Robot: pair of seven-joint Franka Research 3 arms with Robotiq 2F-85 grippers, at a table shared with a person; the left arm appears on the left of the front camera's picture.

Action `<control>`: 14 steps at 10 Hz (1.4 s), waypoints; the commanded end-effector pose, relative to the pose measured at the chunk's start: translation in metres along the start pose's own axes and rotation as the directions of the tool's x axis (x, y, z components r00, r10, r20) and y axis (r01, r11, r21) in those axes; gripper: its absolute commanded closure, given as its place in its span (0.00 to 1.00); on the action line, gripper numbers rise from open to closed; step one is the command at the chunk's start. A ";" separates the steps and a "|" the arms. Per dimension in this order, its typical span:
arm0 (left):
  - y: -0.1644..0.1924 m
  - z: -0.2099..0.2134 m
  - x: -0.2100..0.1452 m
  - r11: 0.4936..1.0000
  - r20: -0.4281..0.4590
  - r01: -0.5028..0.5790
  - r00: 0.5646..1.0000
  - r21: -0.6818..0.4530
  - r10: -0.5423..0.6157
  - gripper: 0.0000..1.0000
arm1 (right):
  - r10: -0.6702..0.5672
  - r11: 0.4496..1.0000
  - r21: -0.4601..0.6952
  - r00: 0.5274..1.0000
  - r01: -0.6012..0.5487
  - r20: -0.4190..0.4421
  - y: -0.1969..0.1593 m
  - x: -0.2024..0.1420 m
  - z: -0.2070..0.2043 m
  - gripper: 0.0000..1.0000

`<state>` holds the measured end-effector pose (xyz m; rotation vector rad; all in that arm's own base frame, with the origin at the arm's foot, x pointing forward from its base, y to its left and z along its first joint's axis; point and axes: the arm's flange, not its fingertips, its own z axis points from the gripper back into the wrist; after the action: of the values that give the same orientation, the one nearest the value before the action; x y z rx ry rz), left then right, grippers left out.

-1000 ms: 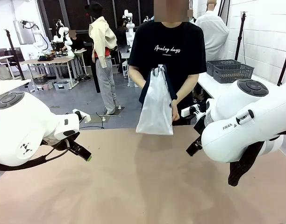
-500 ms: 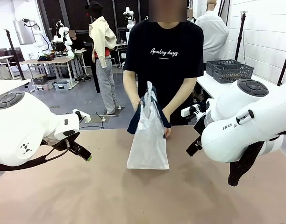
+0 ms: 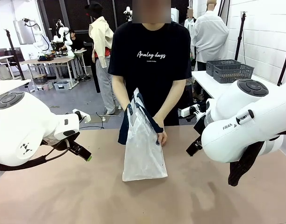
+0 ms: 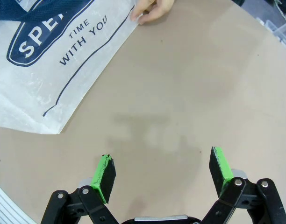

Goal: Transfer purchased items from the store into the shopping bag.
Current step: Open the Reusable shopping bag in the center of the table.

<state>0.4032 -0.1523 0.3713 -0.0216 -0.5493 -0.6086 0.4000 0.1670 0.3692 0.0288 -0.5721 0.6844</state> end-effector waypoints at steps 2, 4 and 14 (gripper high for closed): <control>0.001 0.000 0.000 1.000 0.000 -0.002 1.000 0.001 0.002 0.00 | 0.000 1.000 0.000 1.000 0.000 0.000 0.000 0.000 0.000 0.00; 0.001 0.000 0.000 1.000 0.000 -0.002 1.000 0.001 0.002 0.00 | 0.000 1.000 0.000 1.000 0.000 0.000 0.000 0.000 0.000 0.00; 0.001 0.000 0.000 1.000 0.000 -0.002 1.000 0.001 0.002 0.00 | 0.000 1.000 0.000 1.000 0.000 0.000 0.000 0.000 0.000 0.00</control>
<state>0.4031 -0.1523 0.3713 -0.0216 -0.5493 -0.6086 0.4000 0.1670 0.3692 0.0288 -0.5721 0.6843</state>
